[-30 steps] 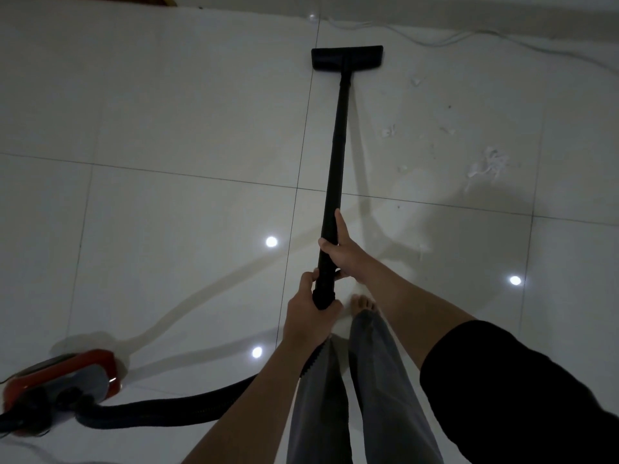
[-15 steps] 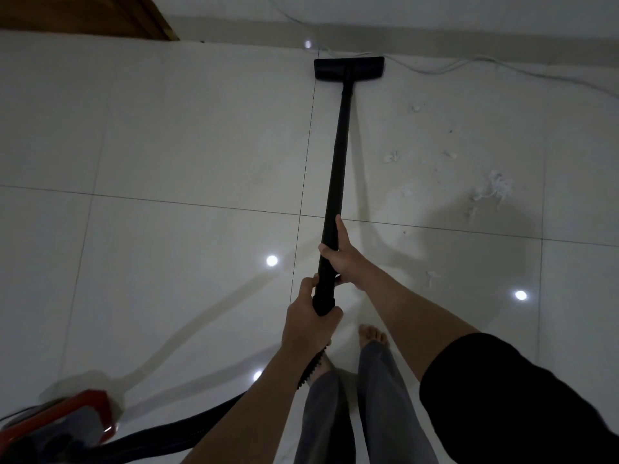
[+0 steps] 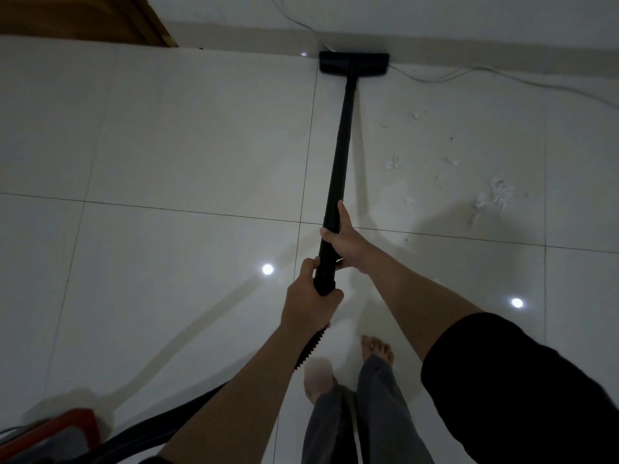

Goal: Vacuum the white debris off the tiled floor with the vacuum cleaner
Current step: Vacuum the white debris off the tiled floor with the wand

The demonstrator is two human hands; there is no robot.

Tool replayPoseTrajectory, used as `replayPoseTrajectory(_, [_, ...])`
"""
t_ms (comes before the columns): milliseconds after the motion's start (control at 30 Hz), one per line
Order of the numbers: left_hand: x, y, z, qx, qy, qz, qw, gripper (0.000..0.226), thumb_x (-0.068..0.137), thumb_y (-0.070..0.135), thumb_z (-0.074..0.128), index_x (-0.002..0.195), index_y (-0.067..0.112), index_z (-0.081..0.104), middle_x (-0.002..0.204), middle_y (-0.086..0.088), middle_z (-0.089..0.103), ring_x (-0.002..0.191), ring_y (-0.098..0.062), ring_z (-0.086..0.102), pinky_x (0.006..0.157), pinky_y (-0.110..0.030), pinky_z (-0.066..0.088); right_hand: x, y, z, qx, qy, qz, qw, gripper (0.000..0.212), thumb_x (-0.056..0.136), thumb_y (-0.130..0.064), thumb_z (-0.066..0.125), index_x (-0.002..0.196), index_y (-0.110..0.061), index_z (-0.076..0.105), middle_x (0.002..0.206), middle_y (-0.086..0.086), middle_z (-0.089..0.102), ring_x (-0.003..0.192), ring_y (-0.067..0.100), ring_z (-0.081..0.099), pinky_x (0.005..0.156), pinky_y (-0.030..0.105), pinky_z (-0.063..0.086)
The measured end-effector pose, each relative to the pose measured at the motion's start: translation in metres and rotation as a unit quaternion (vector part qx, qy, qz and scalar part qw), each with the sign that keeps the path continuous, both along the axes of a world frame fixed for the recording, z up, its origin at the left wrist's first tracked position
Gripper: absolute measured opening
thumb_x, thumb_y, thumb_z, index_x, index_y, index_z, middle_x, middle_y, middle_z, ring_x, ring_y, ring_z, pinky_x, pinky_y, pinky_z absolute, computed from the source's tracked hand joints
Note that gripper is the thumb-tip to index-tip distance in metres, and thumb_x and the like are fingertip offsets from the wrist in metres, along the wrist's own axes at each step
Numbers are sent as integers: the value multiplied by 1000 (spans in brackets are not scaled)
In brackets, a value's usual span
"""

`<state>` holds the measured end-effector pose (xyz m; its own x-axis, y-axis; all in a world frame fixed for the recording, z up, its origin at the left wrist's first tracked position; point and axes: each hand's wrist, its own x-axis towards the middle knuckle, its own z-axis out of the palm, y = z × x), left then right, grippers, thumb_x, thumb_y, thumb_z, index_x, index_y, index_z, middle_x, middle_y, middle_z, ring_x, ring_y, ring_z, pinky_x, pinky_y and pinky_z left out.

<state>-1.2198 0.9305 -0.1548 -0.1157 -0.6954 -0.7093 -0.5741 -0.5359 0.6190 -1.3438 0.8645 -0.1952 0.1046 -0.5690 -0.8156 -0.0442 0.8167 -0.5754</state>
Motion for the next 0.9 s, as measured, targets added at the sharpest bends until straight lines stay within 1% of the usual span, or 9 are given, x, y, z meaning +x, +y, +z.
replayPoseTrajectory(100, [4, -1, 0, -1, -5, -3, 1000, 48, 82, 10, 60, 124, 23, 41, 76, -8, 62, 44, -15, 55, 43, -20, 44, 5, 0, -2, -2, 5, -3, 1000, 78, 104, -23, 46, 151, -48, -11, 100, -14, 51, 88, 14, 63, 82, 47, 57])
replayPoseTrajectory(333, [11, 6, 8, 0, 14, 18, 1000, 48, 83, 10, 60, 124, 25, 41, 78, -9, 63, 42, -14, 54, 44, -25, 47, 11, 6, 5, -12, 0, -10, 1000, 78, 103, -22, 47, 152, -47, -9, 100, -15, 51, 85, 13, 63, 74, 40, 57])
replayPoseTrajectory(400, [15, 16, 12, -5, 12, 22, 1000, 46, 83, 11, 61, 119, 29, 41, 79, -12, 64, 44, -16, 55, 46, -28, 51, 14, 15, 7, -12, -4, -8, 1000, 78, 103, -22, 47, 152, -47, -9, 101, -16, 49, 85, 12, 62, 69, 37, 57])
replayPoseTrajectory(500, [21, 41, 17, -3, 14, 24, 1000, 45, 84, 13, 62, 115, 35, 38, 84, -14, 66, 50, -20, 58, 52, -35, 56, 22, 36, 11, -9, 1, 3, 1000, 78, 103, -24, 48, 151, -48, -9, 102, -18, 47, 89, 12, 61, 70, 37, 57])
replayPoseTrajectory(567, [25, 60, 19, 3, 15, 36, 999, 45, 84, 12, 62, 117, 33, 40, 82, -10, 65, 51, -17, 58, 52, -32, 55, 27, 54, 12, -7, 1, 8, 1000, 78, 103, -25, 47, 151, -49, -8, 103, -19, 47, 91, 13, 62, 74, 38, 58])
replayPoseTrajectory(633, [29, 78, 22, -4, 5, 39, 999, 45, 84, 12, 63, 119, 28, 42, 78, -4, 63, 52, -12, 56, 49, -22, 50, 32, 72, 13, -7, 2, 12, 1000, 77, 103, -25, 47, 151, -49, -8, 104, -19, 47, 92, 14, 62, 77, 38, 58])
replayPoseTrajectory(700, [33, 96, 25, -10, 0, 36, 999, 44, 83, 11, 63, 118, 27, 42, 79, -2, 62, 55, -9, 55, 48, -12, 41, 35, 90, 15, -10, -2, 14, 1000, 76, 103, -25, 47, 151, -49, -7, 104, -21, 46, 92, 13, 62, 74, 35, 57])
replayPoseTrajectory(833, [40, 129, 32, -12, -8, 37, 999, 43, 82, 12, 64, 115, 31, 43, 84, -2, 65, 62, -10, 59, 49, -9, 41, 42, 126, 17, -10, -10, 10, 1000, 75, 103, -25, 47, 151, -49, -5, 103, -20, 49, 92, 12, 62, 74, 32, 56])
replayPoseTrajectory(900, [44, 146, 35, -19, -7, 37, 999, 41, 82, 12, 64, 114, 30, 44, 83, -4, 66, 61, -9, 59, 49, -10, 43, 46, 142, 19, -9, -9, 8, 1000, 75, 103, -25, 47, 152, -49, -4, 104, -21, 48, 93, 10, 61, 73, 30, 55])
